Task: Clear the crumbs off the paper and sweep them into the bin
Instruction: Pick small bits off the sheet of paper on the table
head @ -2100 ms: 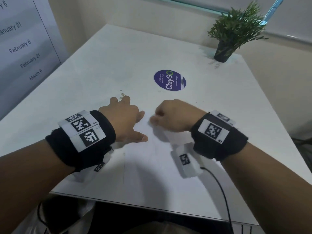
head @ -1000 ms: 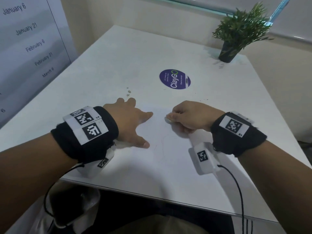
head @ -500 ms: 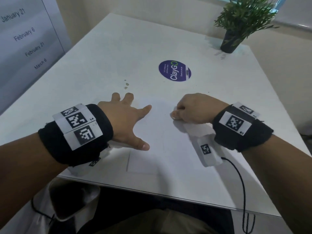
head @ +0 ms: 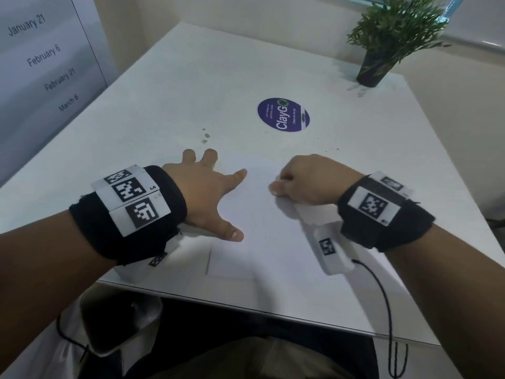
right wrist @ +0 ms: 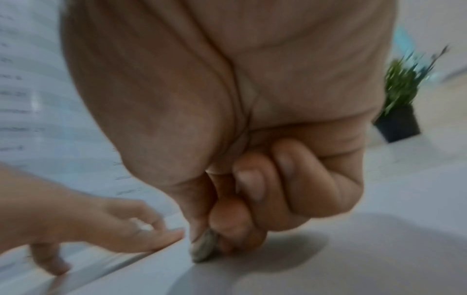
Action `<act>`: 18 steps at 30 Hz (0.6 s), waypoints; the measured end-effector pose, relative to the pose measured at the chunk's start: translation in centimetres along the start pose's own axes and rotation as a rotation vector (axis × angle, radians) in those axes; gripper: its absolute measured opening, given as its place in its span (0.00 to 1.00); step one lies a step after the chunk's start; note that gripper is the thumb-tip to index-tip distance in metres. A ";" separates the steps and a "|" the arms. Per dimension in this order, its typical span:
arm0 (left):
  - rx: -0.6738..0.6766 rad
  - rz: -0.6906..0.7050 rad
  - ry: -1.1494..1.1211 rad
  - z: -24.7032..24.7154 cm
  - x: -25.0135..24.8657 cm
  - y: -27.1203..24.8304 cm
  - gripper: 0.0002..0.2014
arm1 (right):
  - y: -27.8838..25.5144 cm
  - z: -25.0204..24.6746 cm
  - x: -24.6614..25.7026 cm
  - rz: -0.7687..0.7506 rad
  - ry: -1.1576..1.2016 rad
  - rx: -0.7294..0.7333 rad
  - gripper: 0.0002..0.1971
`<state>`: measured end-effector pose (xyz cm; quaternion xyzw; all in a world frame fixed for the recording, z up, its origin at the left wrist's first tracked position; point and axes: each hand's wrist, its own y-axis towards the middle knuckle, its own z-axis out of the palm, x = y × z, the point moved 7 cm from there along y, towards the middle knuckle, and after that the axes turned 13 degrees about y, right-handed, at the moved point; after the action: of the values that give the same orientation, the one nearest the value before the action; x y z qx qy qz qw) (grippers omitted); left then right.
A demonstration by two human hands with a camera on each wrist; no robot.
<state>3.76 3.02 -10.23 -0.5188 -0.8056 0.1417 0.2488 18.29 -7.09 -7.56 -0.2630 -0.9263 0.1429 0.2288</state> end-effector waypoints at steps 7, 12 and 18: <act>-0.005 0.001 0.010 -0.2 -0.3 0.4 0.61 | -1.1 -0.7 0.3 -0.011 0.046 -0.024 0.23; 0.003 -0.002 0.016 -0.1 -0.4 0.3 0.59 | -0.9 2.4 5.2 -0.148 0.001 0.066 0.18; 0.007 -0.016 0.016 0.0 -0.2 0.2 0.60 | -1.8 -0.6 -2.0 0.027 -0.059 0.004 0.21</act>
<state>3.98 2.93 -10.34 -0.5126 -0.8071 0.1382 0.2582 19.33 -9.52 -7.05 -0.2707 -0.9287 0.1558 0.1998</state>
